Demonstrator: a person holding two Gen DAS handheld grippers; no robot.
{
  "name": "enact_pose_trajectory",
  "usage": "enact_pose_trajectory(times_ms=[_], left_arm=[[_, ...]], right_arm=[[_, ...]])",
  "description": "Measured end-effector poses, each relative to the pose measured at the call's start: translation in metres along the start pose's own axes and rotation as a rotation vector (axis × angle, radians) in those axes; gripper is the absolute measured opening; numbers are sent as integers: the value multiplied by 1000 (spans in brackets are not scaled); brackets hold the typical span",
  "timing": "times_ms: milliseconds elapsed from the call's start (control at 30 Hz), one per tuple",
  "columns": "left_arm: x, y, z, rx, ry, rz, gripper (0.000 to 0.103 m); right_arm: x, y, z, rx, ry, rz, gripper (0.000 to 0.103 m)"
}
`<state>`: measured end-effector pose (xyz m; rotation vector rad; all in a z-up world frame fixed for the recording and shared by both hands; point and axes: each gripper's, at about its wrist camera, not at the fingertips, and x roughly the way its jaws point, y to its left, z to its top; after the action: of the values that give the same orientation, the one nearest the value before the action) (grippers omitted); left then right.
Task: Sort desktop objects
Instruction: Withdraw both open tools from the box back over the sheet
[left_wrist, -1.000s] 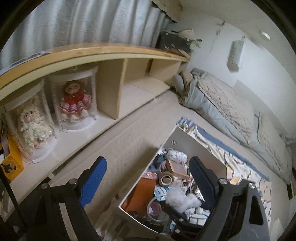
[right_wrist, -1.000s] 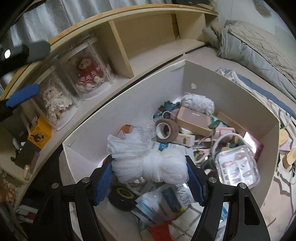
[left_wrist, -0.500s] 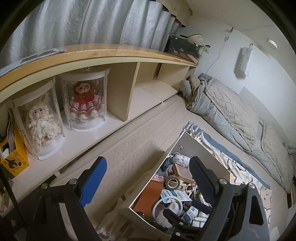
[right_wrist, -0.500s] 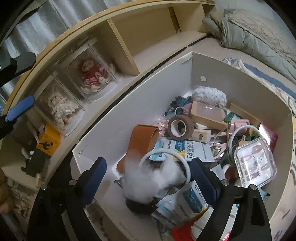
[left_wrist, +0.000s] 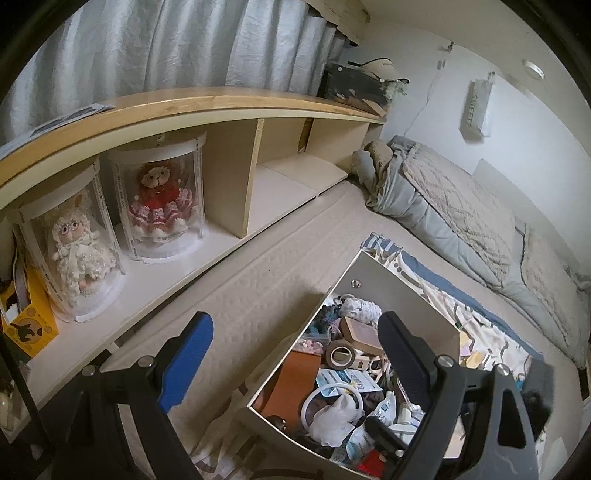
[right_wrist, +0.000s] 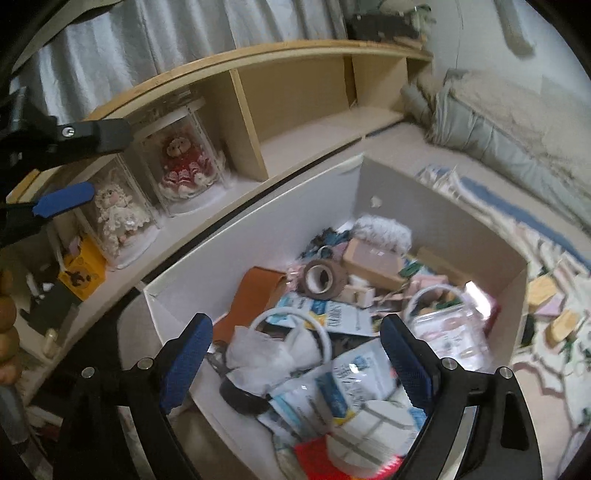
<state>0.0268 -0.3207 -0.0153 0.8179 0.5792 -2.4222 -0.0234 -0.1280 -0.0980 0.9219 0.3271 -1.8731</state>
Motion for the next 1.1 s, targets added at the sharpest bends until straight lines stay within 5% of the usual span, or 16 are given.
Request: enact_pose_trajectory(times_ms=[1100], left_arm=[[-2,-51,-16,191,-8,4,103]], right_arm=[[-99,-61,20,9,-179,-179,92]])
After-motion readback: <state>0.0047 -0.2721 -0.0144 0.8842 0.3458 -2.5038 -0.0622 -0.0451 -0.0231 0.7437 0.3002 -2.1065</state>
